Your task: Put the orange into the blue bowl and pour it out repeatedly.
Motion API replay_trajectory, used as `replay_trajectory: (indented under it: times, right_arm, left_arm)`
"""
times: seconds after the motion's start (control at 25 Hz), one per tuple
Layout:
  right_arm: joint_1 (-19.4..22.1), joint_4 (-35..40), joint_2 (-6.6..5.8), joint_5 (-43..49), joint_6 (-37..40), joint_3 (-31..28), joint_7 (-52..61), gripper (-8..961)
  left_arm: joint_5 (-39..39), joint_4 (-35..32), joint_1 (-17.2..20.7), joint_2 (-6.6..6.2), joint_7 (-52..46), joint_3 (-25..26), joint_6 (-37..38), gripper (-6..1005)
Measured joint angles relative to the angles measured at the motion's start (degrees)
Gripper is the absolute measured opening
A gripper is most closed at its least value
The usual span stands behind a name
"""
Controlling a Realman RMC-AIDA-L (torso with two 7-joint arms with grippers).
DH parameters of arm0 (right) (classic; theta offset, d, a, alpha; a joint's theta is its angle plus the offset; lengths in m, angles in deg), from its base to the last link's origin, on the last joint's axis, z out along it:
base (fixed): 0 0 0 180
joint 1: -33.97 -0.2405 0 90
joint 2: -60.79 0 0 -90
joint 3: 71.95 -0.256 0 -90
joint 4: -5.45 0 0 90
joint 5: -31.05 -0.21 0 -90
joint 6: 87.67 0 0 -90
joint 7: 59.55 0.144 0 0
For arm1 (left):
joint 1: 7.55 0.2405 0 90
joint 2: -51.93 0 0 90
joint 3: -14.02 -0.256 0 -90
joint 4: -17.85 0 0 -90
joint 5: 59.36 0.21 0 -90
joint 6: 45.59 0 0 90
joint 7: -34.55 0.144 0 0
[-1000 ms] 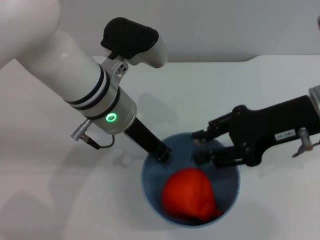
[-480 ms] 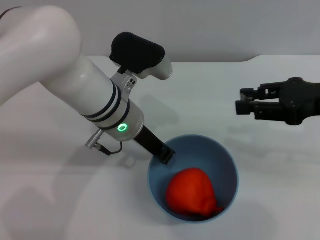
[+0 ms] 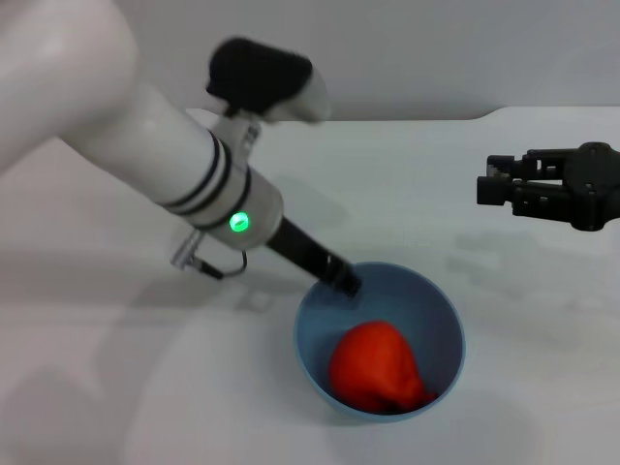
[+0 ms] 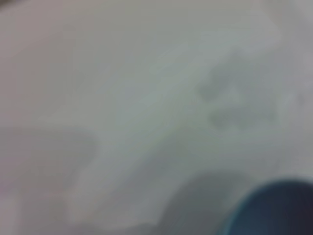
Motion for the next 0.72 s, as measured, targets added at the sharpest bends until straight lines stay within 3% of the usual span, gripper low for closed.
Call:
replay_trajectory:
  times: [0.2,0.32,0.52,0.56,0.72]
  right_arm:
    - [0.6,-1.4,0.06,-0.1,-2.3,-0.2,-1.3,408]
    - [1.3,-2.5,0.25,-0.3,-5.1,-0.4,-2.3,408]
    - [1.5,-8.9,0.26,-3.4,-9.8,-0.6,-5.6,408]
    - [1.6,-10.9,0.20,-5.7,-10.4,-1.0,-7.5,408]
    - [2.6,-19.6,0.23,-18.7,-11.0,-4.5,-17.9,408]
  left_arm:
    - [-2.0,-5.8,4.0,-0.41,2.8,8.8,0.0,394]
    - [-9.0,-7.1,7.7,-0.46,9.0,17.4,-0.2,475]
    - [-34.6,-3.4,16.0,-0.61,26.9,30.8,0.7,609]
    - [-43.2,-0.8,18.1,-0.71,32.5,33.7,2.0,631]
    - [-57.8,7.6,22.4,-0.82,43.7,42.1,7.9,722]
